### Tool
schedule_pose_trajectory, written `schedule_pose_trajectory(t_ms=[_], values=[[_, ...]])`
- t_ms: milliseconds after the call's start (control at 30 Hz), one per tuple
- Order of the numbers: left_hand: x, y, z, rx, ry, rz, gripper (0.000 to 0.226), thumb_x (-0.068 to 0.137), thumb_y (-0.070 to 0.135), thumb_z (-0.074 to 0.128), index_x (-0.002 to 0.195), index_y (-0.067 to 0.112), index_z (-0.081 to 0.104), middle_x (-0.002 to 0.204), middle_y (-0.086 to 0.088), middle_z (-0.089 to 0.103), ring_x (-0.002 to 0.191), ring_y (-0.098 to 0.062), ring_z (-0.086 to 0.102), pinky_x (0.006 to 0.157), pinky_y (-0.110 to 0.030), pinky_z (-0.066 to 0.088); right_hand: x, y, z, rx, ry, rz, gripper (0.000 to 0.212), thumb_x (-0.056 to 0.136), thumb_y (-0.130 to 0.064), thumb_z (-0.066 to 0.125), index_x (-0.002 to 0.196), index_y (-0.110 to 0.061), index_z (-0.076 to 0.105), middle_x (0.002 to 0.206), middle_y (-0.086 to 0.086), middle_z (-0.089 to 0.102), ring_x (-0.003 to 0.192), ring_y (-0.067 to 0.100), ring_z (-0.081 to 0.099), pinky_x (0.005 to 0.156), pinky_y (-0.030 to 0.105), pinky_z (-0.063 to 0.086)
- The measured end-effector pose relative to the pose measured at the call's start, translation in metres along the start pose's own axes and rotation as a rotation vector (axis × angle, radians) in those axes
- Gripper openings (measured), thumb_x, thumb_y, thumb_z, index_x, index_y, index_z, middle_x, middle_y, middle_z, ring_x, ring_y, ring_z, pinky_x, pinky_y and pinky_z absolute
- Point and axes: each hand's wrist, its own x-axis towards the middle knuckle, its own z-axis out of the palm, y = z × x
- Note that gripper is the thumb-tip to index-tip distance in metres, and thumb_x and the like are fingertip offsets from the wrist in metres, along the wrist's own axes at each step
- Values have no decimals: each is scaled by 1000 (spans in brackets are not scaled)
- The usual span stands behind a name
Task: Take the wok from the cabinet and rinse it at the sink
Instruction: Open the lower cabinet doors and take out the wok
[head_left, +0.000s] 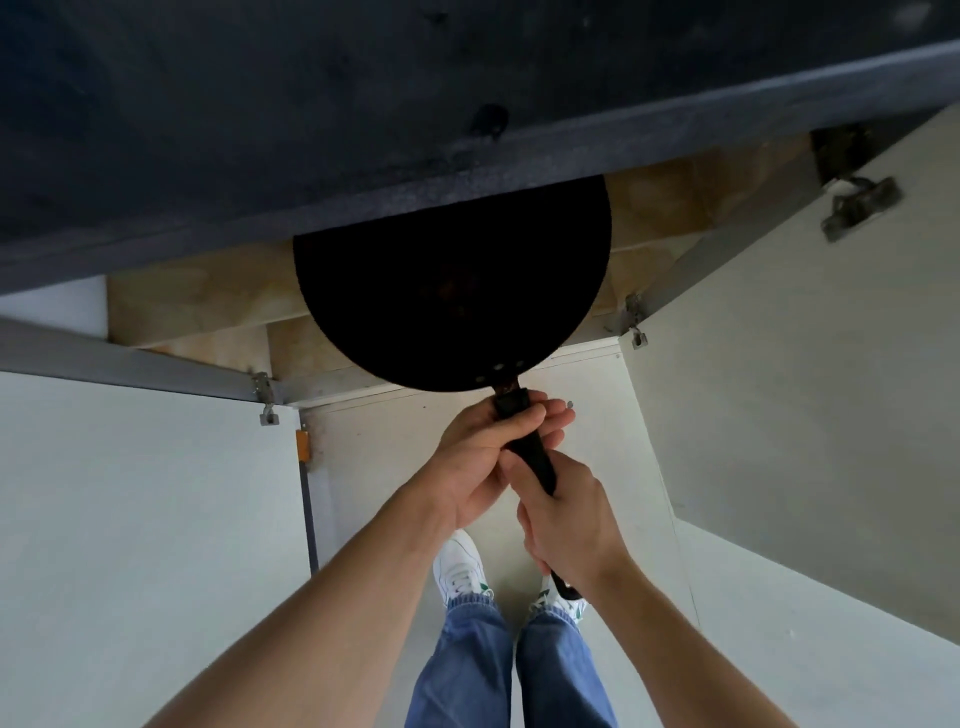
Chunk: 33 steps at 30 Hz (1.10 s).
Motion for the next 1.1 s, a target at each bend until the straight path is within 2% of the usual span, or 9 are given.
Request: schedule_pose_trajectory(t_ms=[133,267,367,433,500,600,800,967,1100], values=[[-43,-25,6,-21,26,-74,20,90,-4,59,110,-4,62,104,-16,74,102,-27,72,88,-30,58,-53,4,1,-65,17,71,40,97,-39,52,68,-12,52,45,5,54,32,19,46,41,29,39],[-94,-47,14,-28,57,-138,19,91,-5,58,110,-4,60,102,-16,74,98,-25,73,83,-25,59,-114,2,3,25,24,150,39,99,-34,52,68,-9,53,45,9,53,30,20,44,37,28,37],[-134,-58,18,42,60,-164,19,93,-2,58,112,-1,61,102,-13,75,95,-20,74,81,-23,58,-159,4,9,-17,38,183,40,98,-39,51,67,-12,55,46,6,57,32,19,48,44,32,39],[-160,-66,20,90,43,-172,15,94,0,57,107,2,64,100,-11,75,95,-19,73,83,-24,56,-188,3,14,-35,54,198,39,95,-42,52,67,-14,56,47,5,58,33,17,49,45,33,39],[-185,-73,23,106,38,-181,14,93,1,58,105,3,65,99,-11,75,94,-20,72,84,-25,56,-216,-1,16,33,60,209,37,96,-36,54,69,-12,54,48,5,56,32,18,46,40,29,38],[-223,-86,27,113,31,-197,16,93,1,58,109,1,61,98,-13,73,84,-18,72,78,-24,58,-259,-5,20,61,62,215,37,97,-30,53,67,-10,50,49,9,53,32,21,44,36,26,35],[-297,-117,36,241,2,-219,9,93,6,59,100,6,66,93,-7,74,82,-17,67,82,-30,51,-345,-1,26,100,88,228,37,97,-29,52,65,-11,49,45,0,50,32,16,43,38,26,37],[-345,-139,49,287,-42,-233,14,92,6,61,106,4,64,95,-10,72,84,-17,68,80,-30,56,-403,6,23,132,144,209,39,99,-30,52,78,3,56,52,3,56,38,14,48,44,30,43],[-375,-146,66,312,-108,-210,21,93,4,60,113,1,60,95,-9,73,84,-17,69,78,-30,57,-441,2,16,165,193,171,36,99,-30,52,79,-1,56,52,3,56,38,14,47,44,32,43]])
